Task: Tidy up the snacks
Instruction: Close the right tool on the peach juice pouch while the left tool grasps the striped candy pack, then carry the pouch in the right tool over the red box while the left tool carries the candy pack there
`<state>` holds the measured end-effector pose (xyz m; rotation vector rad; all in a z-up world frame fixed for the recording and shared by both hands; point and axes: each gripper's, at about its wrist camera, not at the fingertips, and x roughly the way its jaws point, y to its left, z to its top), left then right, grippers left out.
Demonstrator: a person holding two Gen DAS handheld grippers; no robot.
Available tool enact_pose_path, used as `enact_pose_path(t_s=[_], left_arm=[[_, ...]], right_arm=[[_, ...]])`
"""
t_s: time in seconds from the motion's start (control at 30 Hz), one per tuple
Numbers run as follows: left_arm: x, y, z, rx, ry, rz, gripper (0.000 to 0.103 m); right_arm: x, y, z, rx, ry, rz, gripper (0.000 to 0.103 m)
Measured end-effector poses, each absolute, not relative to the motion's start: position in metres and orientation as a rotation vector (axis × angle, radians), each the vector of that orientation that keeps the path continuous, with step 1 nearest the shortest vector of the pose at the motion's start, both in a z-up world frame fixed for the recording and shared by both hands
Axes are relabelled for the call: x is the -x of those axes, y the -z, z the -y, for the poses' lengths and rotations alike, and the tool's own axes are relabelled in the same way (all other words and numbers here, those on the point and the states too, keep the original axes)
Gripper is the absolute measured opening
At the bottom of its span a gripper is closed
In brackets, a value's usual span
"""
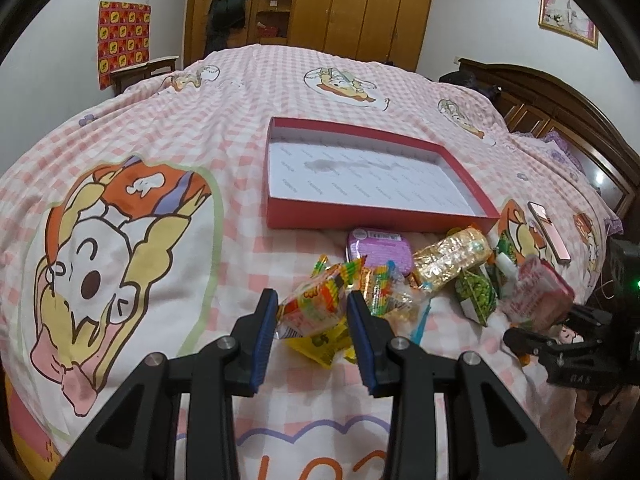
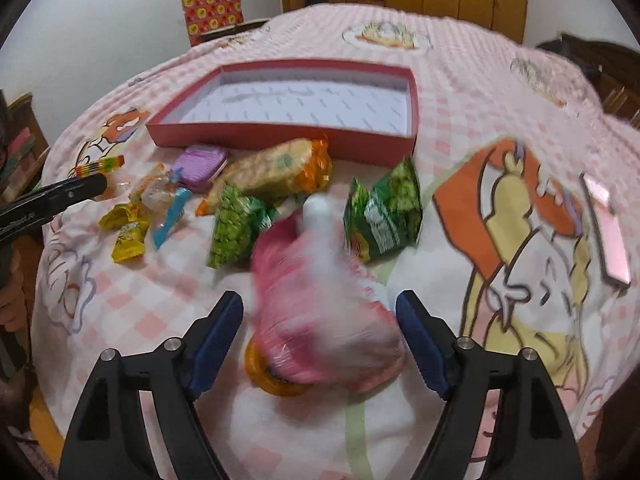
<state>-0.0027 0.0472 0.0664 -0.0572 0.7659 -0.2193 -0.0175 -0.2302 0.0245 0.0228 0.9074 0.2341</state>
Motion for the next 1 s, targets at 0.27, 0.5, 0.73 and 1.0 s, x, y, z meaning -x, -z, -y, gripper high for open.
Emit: enact_pose_path(t_s=[0.27,0.5,0.73,1.0], left_arm=[[0.006,-0.081,-0.041,0.044,0.226,-0.735,0.037],[0.009,-0.088,-0.038,0.058,0.253,-0.727,0.037],[0.008,-0.095,-0.036,0.059,0.261,-0.715,0.037],[0.001,-0.105,-0.033,0.068,0.263,-0.704,0.037]], right_arm=[[0.025,-0.040,0.240,-0.087,-0.260,-0.849,0.035],[0.031,-0.052,0.242,-0.105,-0.265,-0.799,0.034],[0.032,-0.065,0.239,-0.109,-0.280,-0.763,0.034],[0.039,-0.087,0.238,-0.090,-0.290,-0.696,0.034]])
